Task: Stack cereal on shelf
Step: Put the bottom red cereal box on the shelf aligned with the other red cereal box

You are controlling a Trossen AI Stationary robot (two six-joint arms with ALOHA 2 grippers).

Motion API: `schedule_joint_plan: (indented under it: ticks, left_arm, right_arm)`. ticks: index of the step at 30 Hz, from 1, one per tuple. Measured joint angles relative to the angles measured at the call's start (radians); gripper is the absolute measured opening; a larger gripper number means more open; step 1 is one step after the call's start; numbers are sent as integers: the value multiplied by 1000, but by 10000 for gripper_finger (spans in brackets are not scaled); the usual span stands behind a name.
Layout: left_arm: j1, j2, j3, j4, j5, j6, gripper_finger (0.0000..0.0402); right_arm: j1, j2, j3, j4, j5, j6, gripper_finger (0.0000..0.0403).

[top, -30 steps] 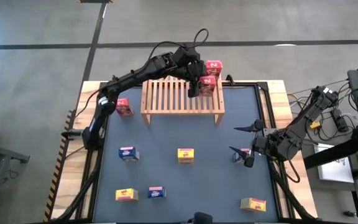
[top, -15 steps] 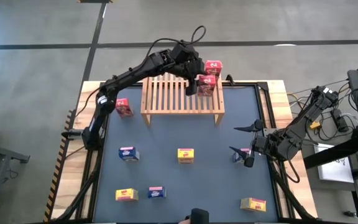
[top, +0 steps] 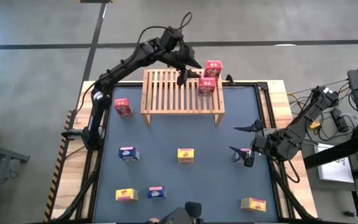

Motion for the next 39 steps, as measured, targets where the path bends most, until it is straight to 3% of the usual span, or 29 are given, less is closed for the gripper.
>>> schedule_joint_plan:
  ticks: [14,19,22,26,32,35,39]
  left_arm:
    - [17,-39,-12,-118,3,8,200]
    - [15,-93,-85,-111,-45,-15,193]
    - [12,-165,-204,-49,-111,-45,187]
    - [1,-318,-511,227,-116,-80,182]
    - [1,-496,-1067,1077,-62,-297,181]
    - [0,-490,-1216,1334,-69,-358,180]
    - [-2,-449,-1250,1399,-68,-377,180]
  right_arm:
    - [0,0,0,-23,25,9,364]
    - [0,0,0,-23,25,4,364]
    - [0,0,0,-23,25,3,364]
    - [0,0,0,-23,24,2,364]
    - [0,0,0,-24,24,2,364]
    - [0,0,0,-23,24,1,364]
    - [0,0,0,-22,24,4,364]
